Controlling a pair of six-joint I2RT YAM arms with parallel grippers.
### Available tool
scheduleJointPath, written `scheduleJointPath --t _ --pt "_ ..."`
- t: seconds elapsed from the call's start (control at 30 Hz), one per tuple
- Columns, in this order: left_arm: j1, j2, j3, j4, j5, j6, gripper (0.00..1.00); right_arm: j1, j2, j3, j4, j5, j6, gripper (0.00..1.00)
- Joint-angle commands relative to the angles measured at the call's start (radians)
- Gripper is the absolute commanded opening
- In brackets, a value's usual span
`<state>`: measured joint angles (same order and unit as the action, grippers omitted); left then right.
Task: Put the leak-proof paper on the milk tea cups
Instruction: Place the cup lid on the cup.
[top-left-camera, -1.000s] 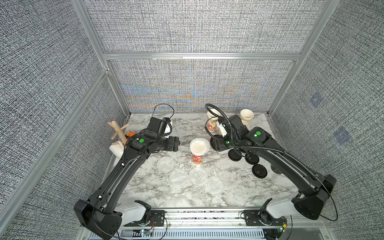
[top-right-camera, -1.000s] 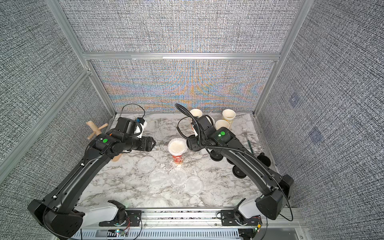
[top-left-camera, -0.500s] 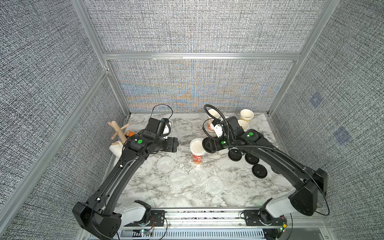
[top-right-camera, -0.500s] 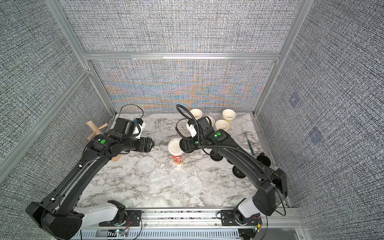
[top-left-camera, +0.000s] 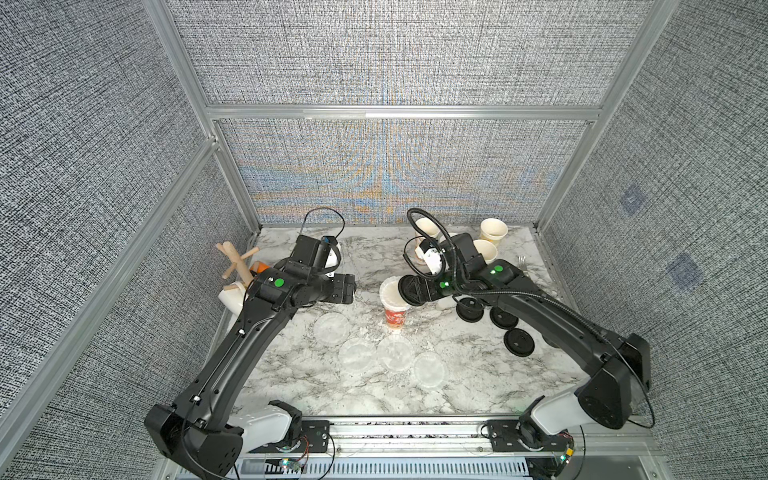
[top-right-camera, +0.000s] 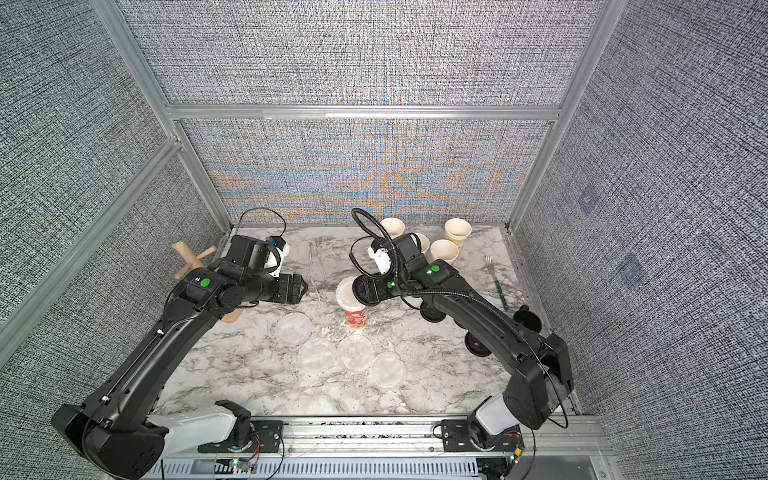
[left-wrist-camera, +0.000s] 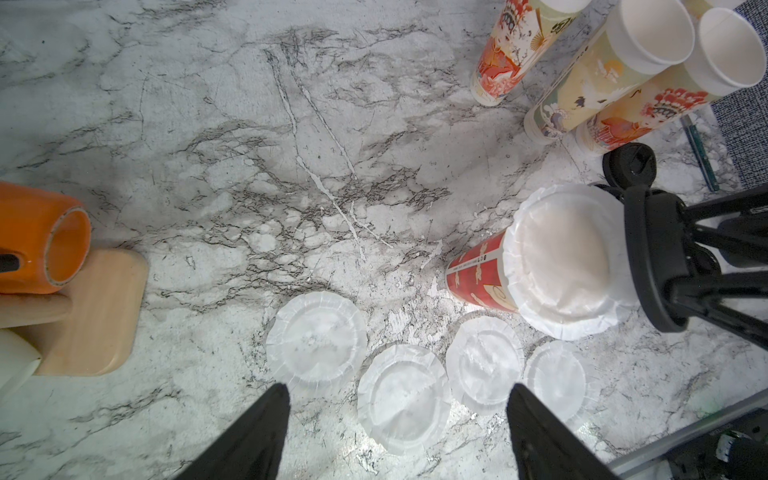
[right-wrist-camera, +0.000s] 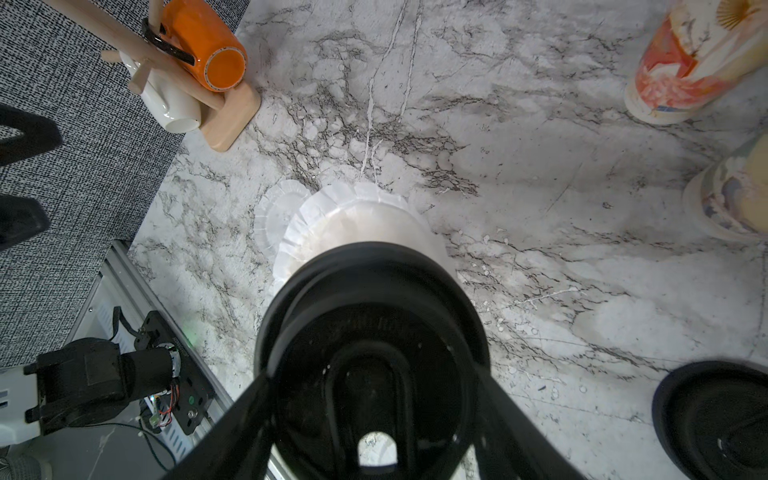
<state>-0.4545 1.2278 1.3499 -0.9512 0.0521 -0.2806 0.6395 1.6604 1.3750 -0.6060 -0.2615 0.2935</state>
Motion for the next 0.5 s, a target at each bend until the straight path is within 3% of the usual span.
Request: scheduleJointPath --t 0.0,0.47 --pt "0.002 0.0 0.002 -0.005 -0.003 0.01 0.84 -0.002 -0.001 -0.002 0.044 -0.015 -0.002 0.67" --pt "0.005 -0.001 0.0 -0.008 -0.002 0.015 0.84 -0.002 0.006 -0.015 0.096 -0.051 0.021 0.67"
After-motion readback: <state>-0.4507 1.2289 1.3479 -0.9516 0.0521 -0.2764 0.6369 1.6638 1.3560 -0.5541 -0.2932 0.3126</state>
